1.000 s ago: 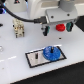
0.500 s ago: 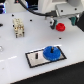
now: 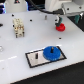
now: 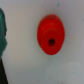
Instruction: Insert the blue gear onto the right peg, followed by the red gear
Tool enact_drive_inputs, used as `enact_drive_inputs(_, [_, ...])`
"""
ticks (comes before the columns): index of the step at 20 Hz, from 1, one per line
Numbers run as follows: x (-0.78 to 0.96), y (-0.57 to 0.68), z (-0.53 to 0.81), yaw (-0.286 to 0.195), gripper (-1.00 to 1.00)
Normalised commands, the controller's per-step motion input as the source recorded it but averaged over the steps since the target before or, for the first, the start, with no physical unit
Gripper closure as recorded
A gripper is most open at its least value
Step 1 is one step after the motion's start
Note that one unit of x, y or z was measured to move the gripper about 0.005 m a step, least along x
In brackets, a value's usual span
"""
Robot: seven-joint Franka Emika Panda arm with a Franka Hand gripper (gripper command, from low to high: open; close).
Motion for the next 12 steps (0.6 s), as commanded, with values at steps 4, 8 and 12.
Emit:
enact_drive_inputs(4, [-0.31,-0.03,-0.37,0.000,-1.00])
enact_drive_inputs(8, [-0.23,-0.09,-0.34,0.000,-1.00])
enact_drive_inputs(12, [-0.18,-0.18,-0.29,0.000,-1.00])
